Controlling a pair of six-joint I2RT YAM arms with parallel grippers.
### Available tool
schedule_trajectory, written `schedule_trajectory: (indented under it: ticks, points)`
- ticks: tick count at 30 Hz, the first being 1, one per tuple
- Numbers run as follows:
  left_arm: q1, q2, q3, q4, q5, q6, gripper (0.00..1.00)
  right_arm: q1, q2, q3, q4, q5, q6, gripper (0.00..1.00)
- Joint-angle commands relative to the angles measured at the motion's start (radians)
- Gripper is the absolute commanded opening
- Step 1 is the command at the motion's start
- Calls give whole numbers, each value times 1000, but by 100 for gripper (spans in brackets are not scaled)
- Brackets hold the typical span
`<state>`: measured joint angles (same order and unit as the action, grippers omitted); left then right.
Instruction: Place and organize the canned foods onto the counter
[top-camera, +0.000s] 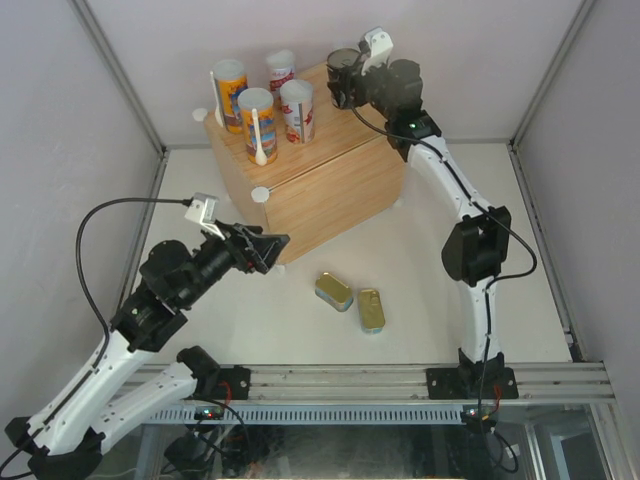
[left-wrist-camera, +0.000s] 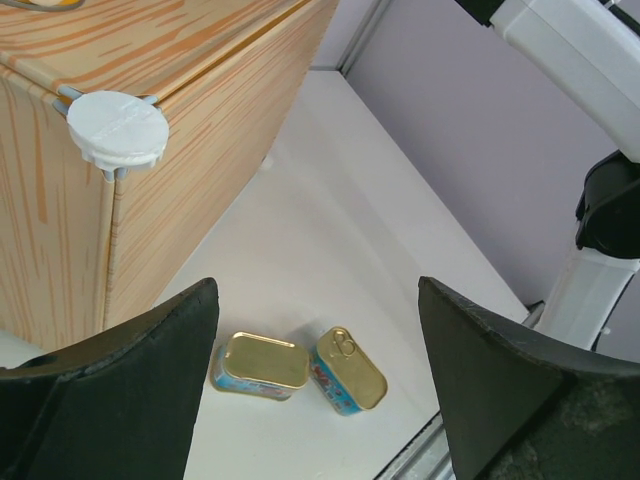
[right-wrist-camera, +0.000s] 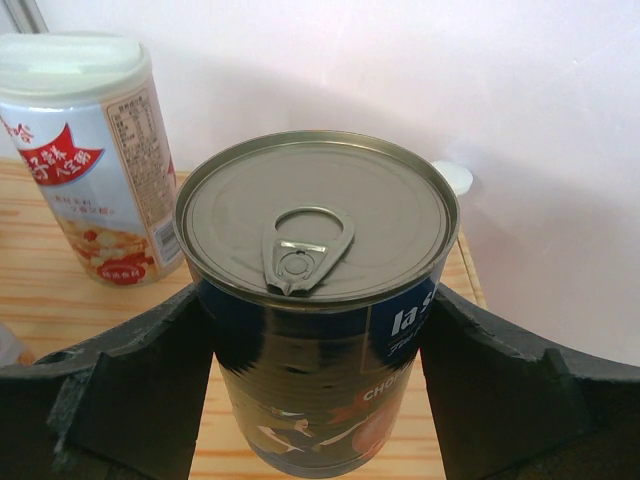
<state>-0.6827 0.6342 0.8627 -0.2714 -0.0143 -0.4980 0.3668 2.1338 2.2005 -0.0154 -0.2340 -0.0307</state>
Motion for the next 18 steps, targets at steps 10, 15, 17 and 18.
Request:
schedule_trajectory:
  ticks: [10, 15, 17, 18]
  points:
    - [39, 40, -8, 34, 26, 91, 85, 6, 94, 234, 219, 21, -14, 0]
    - [49, 34, -13, 32, 24, 101, 85, 9, 127, 265, 231, 27, -17, 0]
    - [53, 31, -16, 31, 26, 101, 85, 11, 136, 273, 235, 31, -16, 0]
    - [55, 30, -16, 31, 26, 101, 85, 13, 140, 275, 237, 33, -17, 0]
